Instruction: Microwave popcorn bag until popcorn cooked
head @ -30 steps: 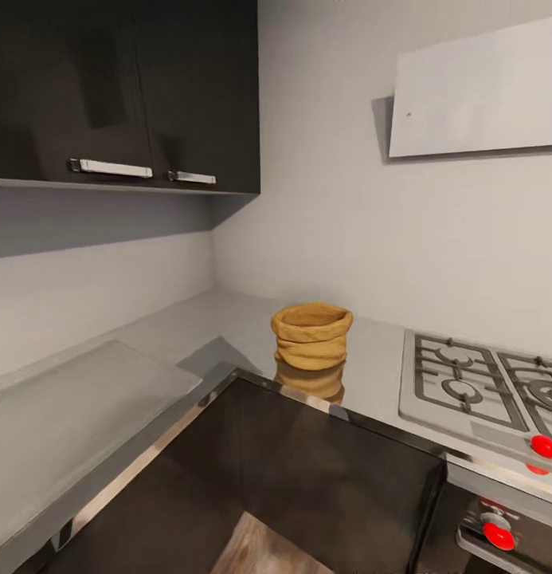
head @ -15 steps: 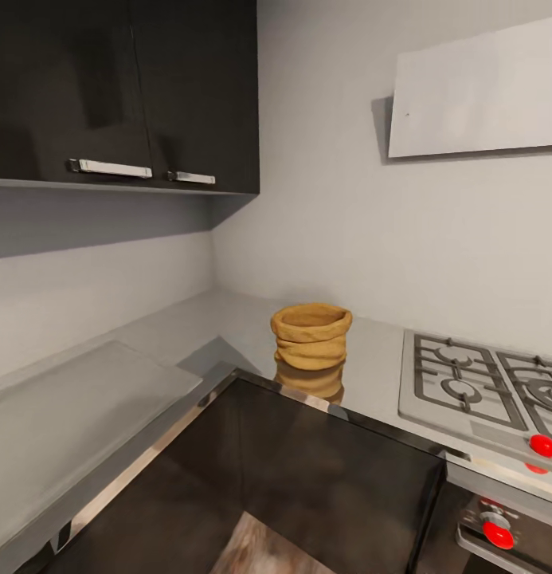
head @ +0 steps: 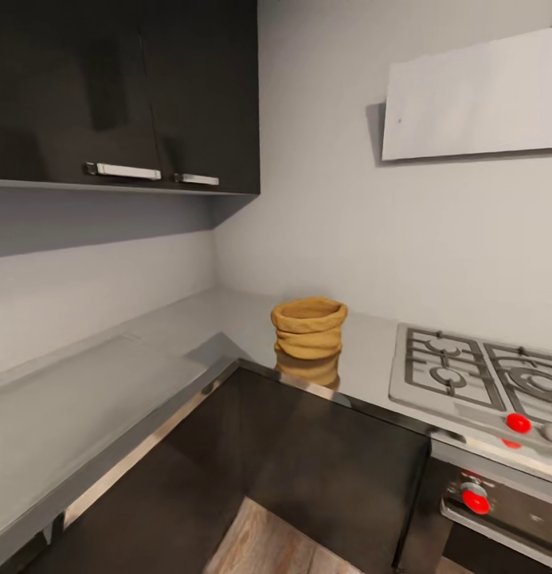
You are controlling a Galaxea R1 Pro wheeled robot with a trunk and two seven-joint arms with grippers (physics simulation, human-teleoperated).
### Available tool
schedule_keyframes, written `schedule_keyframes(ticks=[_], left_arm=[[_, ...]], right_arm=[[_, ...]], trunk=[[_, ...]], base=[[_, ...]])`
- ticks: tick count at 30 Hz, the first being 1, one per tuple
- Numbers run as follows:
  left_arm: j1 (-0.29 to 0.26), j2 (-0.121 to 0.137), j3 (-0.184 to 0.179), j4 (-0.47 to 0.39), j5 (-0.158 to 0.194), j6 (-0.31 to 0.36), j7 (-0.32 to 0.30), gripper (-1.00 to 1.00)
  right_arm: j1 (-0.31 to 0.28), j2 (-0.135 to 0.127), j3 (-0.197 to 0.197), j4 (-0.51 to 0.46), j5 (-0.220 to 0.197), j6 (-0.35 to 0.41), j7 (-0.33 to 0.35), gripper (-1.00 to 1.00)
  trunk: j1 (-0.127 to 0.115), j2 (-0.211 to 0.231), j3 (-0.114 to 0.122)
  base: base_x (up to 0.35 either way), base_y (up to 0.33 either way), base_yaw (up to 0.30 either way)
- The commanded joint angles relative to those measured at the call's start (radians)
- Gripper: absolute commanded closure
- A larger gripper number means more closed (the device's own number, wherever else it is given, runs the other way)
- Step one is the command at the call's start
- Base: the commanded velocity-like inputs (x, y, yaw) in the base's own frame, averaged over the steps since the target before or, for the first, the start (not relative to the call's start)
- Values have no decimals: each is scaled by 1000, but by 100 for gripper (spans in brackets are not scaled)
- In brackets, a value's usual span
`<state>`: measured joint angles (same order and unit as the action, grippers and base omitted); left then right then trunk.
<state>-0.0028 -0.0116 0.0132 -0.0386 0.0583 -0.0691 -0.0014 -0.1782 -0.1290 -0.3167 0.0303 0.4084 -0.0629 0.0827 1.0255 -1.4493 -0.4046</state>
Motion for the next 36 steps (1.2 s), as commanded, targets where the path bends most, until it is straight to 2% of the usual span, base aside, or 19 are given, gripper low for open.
schedule_keyframes(ticks=[1, 19, 22, 24, 26, 29, 31, 34, 36], left_arm=[[0, 0, 1, 0, 6, -4, 0, -100], [0, 2, 1, 0, 6, -6, 0, -100], [0, 1, 1, 0, 6, -6, 0, -100], [0, 1, 1, 0, 6, -6, 0, -100], [0, 0, 1, 0, 6, -6, 0, -100], [0, 0, 1, 0, 6, -6, 0, -100], [0, 0, 1, 0, 6, -6, 0, -100], [0, 0, 1, 0, 6, -6, 0, -100], [0, -1, 0, 0, 5, -6, 0, -100]], right_arm=[[-1, -1, -8, 3, 7, -6, 2, -100], [-1, -6, -5, -3, 16, -3, 8, -100], [-2, -1, 3, -48, 23, 10, 20, -100], [-3, 10, 25, -124, 29, 57, 27, -100], [-3, 27, 62, -335, 33, 231, 70, -100], [-2, 46, 79, -542, 32, 382, 136, -100], [-2, 66, 108, -632, 33, 444, 166, -100], [-2, 102, 217, -809, 31, 558, 186, -100], [-3, 124, 285, -987, 24, 679, 203, -100]], trunk=[[-1, -1, -1], [-1, -1, -1], [-1, -1, -1], [-1, -1, -1], [-1, -1, -1], [-1, -1, -1], [-1, -1, -1], [-1, -1, -1], [-1, -1, -1]], base=[[-253, 0, 0], [-29, 0, 0], [0, 0, 0], [0, 0, 0], [0, 0, 0], [0, 0, 0], [0, 0, 0], [0, 0, 0], [0, 0, 0]])
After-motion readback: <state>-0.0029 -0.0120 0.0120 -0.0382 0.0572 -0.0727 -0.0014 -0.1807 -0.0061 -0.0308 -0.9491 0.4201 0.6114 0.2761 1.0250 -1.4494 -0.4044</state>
